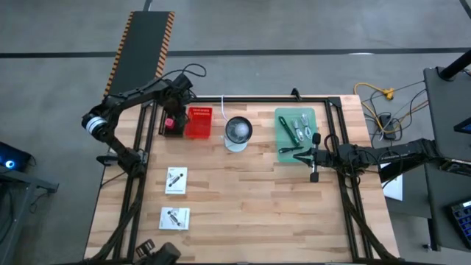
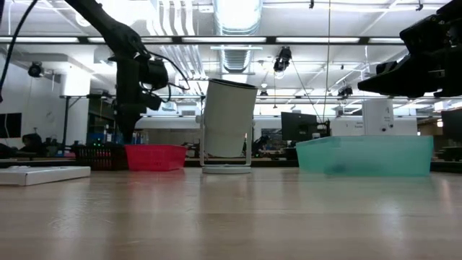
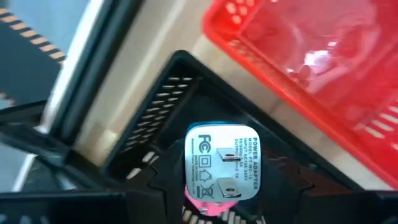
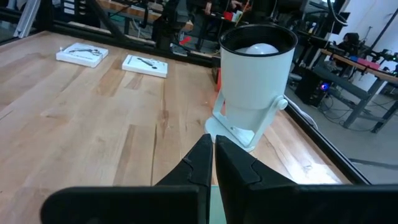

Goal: Pick and place items into bin
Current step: Put the blue charger adapter into the black bin, then put the white card reader box into the red bin

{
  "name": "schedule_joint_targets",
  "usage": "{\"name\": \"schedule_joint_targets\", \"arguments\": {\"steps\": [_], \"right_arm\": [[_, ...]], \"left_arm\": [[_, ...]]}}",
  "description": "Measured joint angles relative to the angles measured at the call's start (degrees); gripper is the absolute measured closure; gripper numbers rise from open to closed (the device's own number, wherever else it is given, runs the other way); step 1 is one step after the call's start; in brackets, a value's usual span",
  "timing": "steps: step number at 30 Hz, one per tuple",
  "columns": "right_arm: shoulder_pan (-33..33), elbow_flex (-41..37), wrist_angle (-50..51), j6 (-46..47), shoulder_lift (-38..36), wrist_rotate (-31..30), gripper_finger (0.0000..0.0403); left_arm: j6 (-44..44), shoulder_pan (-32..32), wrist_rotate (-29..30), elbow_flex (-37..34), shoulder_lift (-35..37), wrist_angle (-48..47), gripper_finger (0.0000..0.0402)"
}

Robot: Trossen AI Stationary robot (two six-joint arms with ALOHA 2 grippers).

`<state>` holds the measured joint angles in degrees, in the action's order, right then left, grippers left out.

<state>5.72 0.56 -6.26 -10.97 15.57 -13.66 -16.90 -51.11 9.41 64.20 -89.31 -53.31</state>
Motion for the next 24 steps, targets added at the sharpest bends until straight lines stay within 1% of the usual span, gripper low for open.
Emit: {"name": "schedule_joint_targets", "arguments": {"steps": [3,6,9,11,13,17,21,24], "right_arm": [[0.00,0.00,0.00,0.02,0.00,0.00,0.0394],[-0.02,0.00,0.00,-0.01,0.00,-0.01,0.0394],[-0.02,0.00,0.01,-0.08,0.00,0.01,0.0394],[-0.02,0.00,0.02,-0.16,0.00,0.01,0.0394],[-0.02,0.00,0.02,-0.13,0.00,0.00,0.0394],[-0.02,0.00,0.01,-0.15,0.00,0.00,0.0394],[-0.02,0.00,0.01,-0.13,0.00,-0.01,0.0394],[-0.02,0.00,0.01,0.01,0.00,-0.01,0.0394]], "left_arm": [[-0.03,0.07,3.63,0.00,-0.15,0.27,0.0262],[0.02,0.07,6.93,-0.02,-0.20,0.26,0.0213],[0.05,0.06,7.52,-0.02,-0.18,0.26,0.0165],[0.06,0.08,7.47,-0.02,-0.11,0.25,0.0146],[0.37,0.30,7.44,-0.04,-0.11,0.22,0.0139],[3.89,1.35,7.37,-0.07,0.06,-1.22,0.0135],[5.77,3.67,7.19,-0.07,0.19,-6.24,0.0133],[10.21,6.15,7.11,-0.07,0.19,-11.02,0.0133]]}}
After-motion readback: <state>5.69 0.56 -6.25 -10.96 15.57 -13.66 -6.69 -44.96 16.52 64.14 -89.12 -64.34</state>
